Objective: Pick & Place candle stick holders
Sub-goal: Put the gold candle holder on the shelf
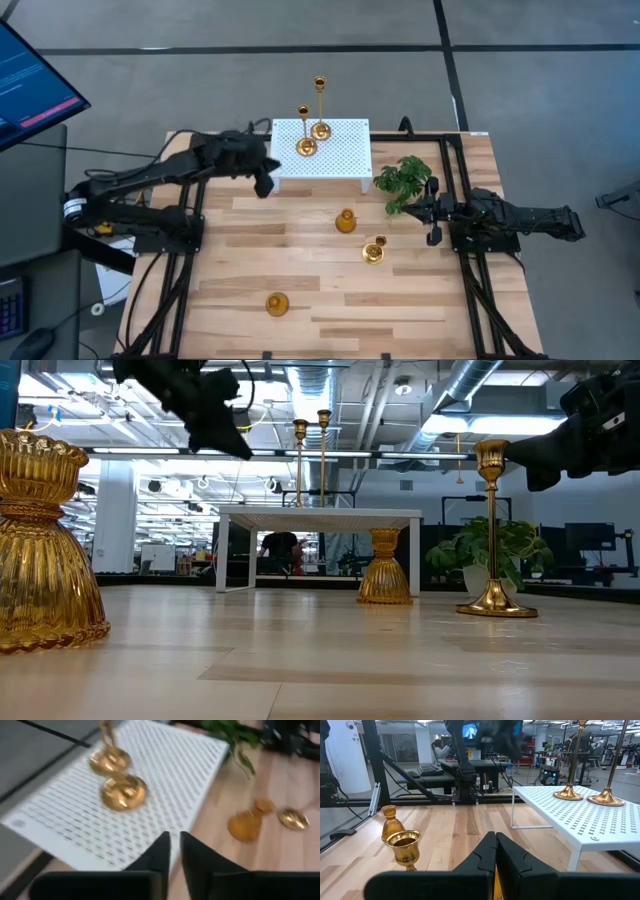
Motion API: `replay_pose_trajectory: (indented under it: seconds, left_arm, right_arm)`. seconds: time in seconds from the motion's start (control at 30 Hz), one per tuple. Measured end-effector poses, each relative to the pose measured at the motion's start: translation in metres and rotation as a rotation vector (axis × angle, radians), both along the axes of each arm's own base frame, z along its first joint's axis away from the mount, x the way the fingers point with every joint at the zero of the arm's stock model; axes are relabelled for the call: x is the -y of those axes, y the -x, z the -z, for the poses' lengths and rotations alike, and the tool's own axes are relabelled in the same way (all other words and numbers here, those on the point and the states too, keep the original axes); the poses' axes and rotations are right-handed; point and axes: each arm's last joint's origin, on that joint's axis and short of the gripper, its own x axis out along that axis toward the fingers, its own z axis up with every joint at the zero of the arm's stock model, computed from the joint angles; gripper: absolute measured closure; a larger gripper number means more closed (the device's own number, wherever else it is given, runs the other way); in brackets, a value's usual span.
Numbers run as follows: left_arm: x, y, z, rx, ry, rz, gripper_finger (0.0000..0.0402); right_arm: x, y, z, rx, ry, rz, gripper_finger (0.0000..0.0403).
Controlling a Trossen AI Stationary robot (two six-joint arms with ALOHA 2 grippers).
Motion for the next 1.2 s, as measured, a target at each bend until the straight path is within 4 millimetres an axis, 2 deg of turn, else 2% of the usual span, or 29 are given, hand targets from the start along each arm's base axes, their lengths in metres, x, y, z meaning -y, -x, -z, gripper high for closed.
replay_pose_trajectory:
  seconds: [0.07,0.13,0.23,0.37,0.43,0.83,1.0,1.2]
  left_arm:
    - [0.006,-0.005,0.014,-0.01,-0.018,0.066,0.0393]
    - [0.013,-0.008,0.026,-0.008,-0.068,0.152,0.0394]
    - [0.025,-0.008,0.032,0.061,-0.167,0.288,0.0396]
    - [0.044,-0.001,0.04,0.101,-0.267,0.494,0.0397]
    - [0.051,0.005,0.044,0.123,-0.279,0.545,0.0396]
    - [0.063,0.039,0.08,0.206,-0.306,0.579,0.0397]
    - [0.064,0.044,0.092,0.245,-0.307,0.591,0.0397]
    - [0.065,0.044,0.102,0.231,-0.29,0.617,0.0396]
  right_arm:
    - [0.0,0.0,0.0,0.001,-0.016,-0.004,0.0403]
    - [-0.001,0.0,0.0,0.001,-0.033,-0.013,0.0403]
    - [-0.003,0.0,0.001,-0.003,-0.04,-0.047,0.0403]
    - [-0.005,0.0,0.001,-0.003,-0.041,-0.07,0.0403]
    - [-0.006,0.0,0.001,-0.004,-0.041,-0.082,0.0403]
    - [-0.011,0.0,0.001,-0.005,0.001,-0.133,0.0403]
    - [-0.015,-0.001,0.003,-0.038,-0.053,-0.19,0.0403]
    - [-0.023,-0.009,0.015,-0.186,-0.048,-0.256,0.0403]
